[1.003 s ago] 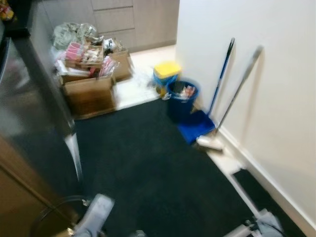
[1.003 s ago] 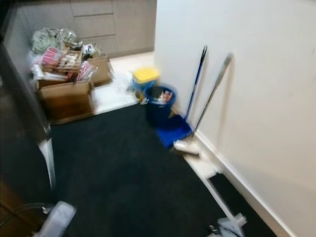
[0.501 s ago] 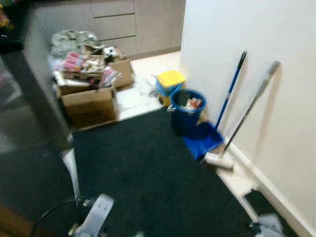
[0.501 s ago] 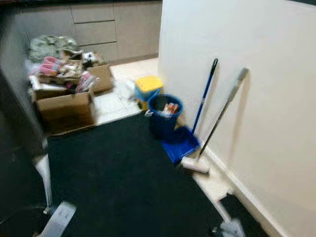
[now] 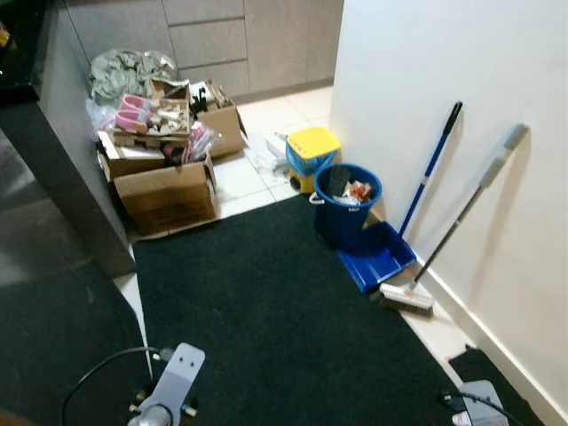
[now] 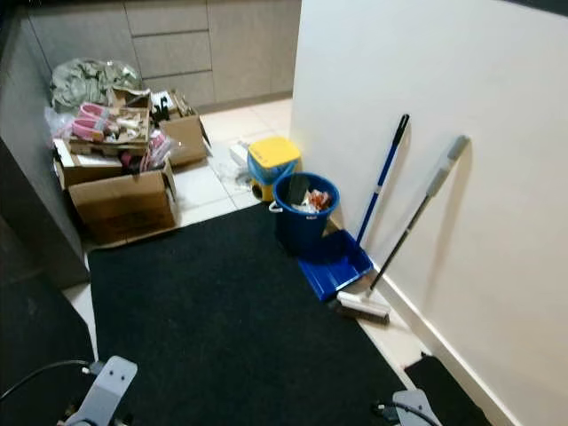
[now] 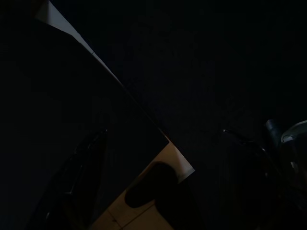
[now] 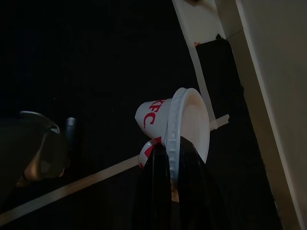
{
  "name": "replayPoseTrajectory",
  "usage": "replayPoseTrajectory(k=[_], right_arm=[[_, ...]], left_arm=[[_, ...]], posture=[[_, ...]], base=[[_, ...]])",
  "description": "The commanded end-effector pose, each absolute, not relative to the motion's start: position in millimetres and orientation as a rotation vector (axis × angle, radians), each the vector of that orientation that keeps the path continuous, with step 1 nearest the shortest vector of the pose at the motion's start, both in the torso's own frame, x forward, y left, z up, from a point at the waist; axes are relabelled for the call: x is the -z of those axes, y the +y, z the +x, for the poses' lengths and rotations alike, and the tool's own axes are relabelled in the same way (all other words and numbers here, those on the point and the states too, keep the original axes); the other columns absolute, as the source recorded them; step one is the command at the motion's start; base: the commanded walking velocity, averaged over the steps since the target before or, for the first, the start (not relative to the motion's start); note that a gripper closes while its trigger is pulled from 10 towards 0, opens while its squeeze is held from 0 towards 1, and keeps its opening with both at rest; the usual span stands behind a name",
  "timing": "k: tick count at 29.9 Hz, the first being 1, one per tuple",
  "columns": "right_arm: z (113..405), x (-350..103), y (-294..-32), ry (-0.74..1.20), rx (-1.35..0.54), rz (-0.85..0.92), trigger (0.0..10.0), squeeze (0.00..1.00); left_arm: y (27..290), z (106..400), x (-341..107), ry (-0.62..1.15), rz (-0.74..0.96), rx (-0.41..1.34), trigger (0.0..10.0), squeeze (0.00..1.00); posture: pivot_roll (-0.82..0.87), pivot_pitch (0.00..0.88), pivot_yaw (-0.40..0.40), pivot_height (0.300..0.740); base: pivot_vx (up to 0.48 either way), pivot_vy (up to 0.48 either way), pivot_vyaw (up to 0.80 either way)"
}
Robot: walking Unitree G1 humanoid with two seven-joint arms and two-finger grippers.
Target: Restocking fridge
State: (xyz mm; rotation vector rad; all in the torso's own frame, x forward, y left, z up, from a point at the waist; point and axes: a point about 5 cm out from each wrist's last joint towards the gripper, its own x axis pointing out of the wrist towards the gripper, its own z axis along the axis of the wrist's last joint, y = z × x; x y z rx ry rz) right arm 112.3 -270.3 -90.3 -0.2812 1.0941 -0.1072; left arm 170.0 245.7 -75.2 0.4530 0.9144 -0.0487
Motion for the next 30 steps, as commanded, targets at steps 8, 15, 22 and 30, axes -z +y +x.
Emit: replayPoseTrajectory(k=[8, 15, 22, 30], right_arm=[[109.8, 90.6, -271.8, 1.102, 0.114, -0.28, 10.0, 0.0], [109.6, 90.5, -272.2, 1.104, 0.109, -0.287, 10.0, 0.0], [109.4, 90.6, -272.3, 1.107, 0.107, -0.287, 10.0, 0.0], [109.5, 90.5, -272.5, 1.107, 0.11, -0.288, 10.0, 0.0]], left_arm=[[240.0, 165.1, 79.1, 0.933, 0.446, 0.067, 10.0, 0.0], [238.3, 165.0, 79.6, 0.932, 0.448, 0.072, 10.0, 0.0], [238.6, 164.1, 79.9, 0.936, 0.454, 0.073, 10.0, 0.0], [239.2, 161.7, 81.0, 0.947, 0.458, 0.072, 10.0, 0.0]], posture=[[0.0, 0.0, -0.035, 0.706], [0.0, 0.0, -0.036, 0.706], [0.0, 0.0, -0.036, 0.706], [0.0, 0.0, -0.036, 0.706]], base=[[0.0, 0.0, 0.28], [0.0, 0.0, 0.8], [0.0, 0.0, 0.8], [0.0, 0.0, 0.8]])
